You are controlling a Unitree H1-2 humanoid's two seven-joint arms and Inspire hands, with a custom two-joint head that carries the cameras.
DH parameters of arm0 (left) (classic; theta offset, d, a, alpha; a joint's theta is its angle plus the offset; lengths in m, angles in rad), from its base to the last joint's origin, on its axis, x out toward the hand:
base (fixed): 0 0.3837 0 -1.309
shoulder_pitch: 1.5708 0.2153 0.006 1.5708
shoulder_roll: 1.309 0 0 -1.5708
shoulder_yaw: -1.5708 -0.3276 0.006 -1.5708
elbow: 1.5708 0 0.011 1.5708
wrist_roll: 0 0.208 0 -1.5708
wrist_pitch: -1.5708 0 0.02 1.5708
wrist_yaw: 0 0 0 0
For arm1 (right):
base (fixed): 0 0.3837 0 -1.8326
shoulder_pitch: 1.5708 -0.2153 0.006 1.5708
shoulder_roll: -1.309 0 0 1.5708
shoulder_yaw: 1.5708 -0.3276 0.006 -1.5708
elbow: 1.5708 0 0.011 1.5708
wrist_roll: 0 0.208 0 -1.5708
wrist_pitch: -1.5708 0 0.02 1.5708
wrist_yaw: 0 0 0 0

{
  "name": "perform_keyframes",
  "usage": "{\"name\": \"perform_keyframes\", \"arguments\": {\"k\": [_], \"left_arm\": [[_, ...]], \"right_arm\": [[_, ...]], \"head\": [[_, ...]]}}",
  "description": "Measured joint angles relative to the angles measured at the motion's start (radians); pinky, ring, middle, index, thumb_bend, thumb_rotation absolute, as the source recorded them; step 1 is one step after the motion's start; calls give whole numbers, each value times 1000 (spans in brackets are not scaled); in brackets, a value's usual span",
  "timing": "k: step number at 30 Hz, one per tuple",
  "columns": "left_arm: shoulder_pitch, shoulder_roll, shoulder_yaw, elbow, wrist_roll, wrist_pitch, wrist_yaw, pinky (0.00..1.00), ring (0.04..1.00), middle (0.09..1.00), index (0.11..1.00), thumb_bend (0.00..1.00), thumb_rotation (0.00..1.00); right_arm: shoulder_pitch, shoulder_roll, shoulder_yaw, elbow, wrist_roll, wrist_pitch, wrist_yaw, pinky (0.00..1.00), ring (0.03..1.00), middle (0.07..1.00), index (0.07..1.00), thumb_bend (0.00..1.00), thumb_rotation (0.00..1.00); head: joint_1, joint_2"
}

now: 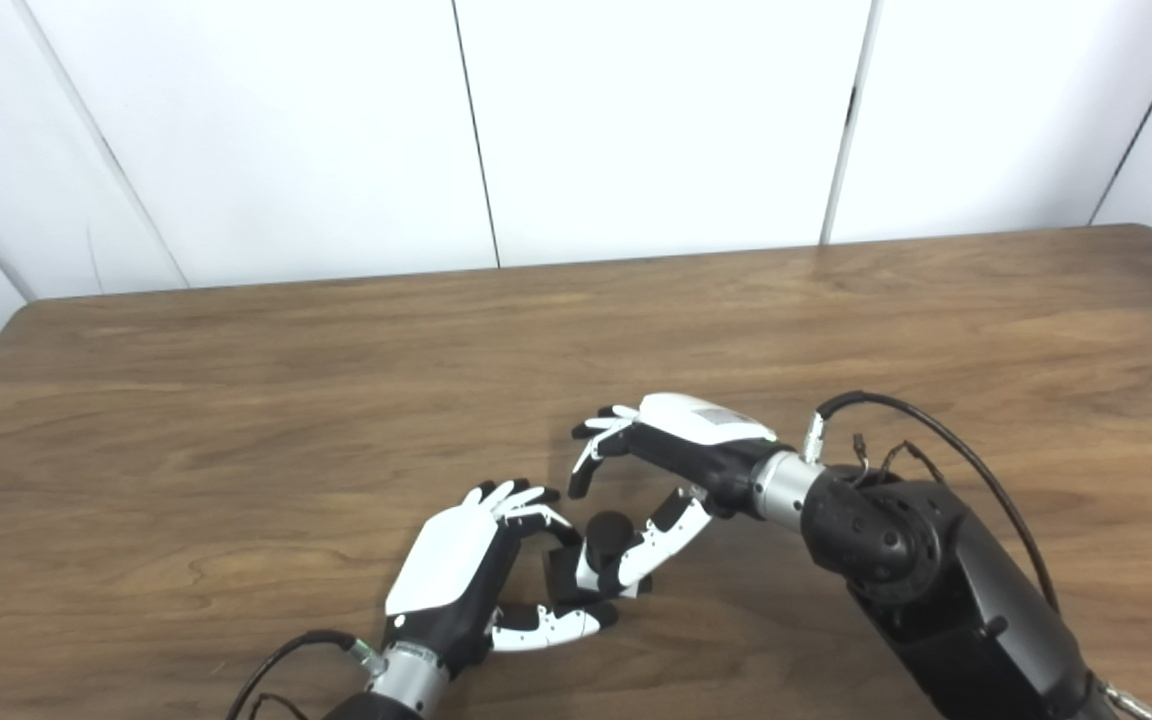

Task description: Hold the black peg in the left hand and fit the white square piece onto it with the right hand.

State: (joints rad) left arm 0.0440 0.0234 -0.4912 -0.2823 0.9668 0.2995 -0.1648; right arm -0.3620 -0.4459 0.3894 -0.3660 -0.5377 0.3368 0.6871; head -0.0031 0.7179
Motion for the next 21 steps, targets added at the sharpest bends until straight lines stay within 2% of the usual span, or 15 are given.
{"name": "perform_keyframes", "arguments": {"k": [14,21], "left_arm": [[0,4,15,-2,-3,-6,-6,987,919,876,820,939,518],[5,5,27,-11,-24,-13,-6,999,940,895,840,942,531]], "right_arm": [[0,1,-14,0,3,0,0,944,1000,940,729,943,345],[0,2,-23,2,4,0,-4,941,1000,940,733,951,355]], "head": [[2,0],[5,-2]]}}
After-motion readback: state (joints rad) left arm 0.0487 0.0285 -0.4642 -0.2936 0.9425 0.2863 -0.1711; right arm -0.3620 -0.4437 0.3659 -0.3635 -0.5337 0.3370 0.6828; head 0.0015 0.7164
